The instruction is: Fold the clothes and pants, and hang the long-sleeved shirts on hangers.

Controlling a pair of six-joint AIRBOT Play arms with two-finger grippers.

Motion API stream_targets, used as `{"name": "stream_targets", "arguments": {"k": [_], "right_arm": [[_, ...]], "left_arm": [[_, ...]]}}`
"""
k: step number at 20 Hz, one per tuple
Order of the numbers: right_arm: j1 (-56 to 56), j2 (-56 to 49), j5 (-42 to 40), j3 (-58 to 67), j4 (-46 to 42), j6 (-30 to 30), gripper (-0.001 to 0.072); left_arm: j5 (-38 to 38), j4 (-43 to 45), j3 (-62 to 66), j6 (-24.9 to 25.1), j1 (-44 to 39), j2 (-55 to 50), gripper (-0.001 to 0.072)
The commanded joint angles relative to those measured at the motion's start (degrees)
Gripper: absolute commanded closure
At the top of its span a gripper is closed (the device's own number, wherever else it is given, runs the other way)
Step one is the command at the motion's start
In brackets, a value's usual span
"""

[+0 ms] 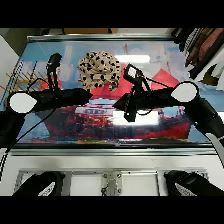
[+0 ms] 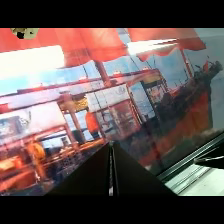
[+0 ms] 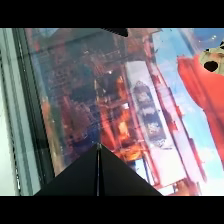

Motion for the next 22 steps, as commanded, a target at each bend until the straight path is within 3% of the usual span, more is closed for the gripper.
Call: {"name": "stream_targets", "arguments": {"k": [1, 12, 13, 14, 15, 18, 22], "right_arm": [[0.0, 0.0, 0.0, 0.0, 0.0, 0.0, 0.0699], [0.0, 0.0, 0.0, 0.0, 0.0, 0.0, 0.0699], [0.1, 0.0, 0.0, 0.0, 0.0, 0.0, 0.0699], [0.0, 0.0, 0.0, 0.0, 0.0, 0.0, 0.0699], [0.0, 0.0, 0.0, 0.0, 0.0, 0.0, 0.0699], [0.0, 0.0, 0.0, 0.0, 0.0, 0.0, 0.0699], [0.1, 0.0, 0.0, 0.0, 0.0, 0.0, 0.0699]], "left_arm": [[0.0, 0.0, 0.0, 0.0, 0.0, 0.0, 0.0695], [3.0, -0.4, 0.0, -0.2, -0.1, 0.0, 0.0695], [5.5, 0.0, 0.0, 0.2, -0.1, 0.0, 0.0589], [8.5, 0.2, 0.0, 1.1, 0.0, 0.0, 0.0140], [12.8, 1.3, 0.2, 1.4, 0.3, -0.8, -0.0003], [14.7, 9.3, 5.3, 1.2, 3.4, -8.7, -0.0004], [13.7, 10.1, 14.3, 1.0, 10.5, -26.2, -0.0004]]}}
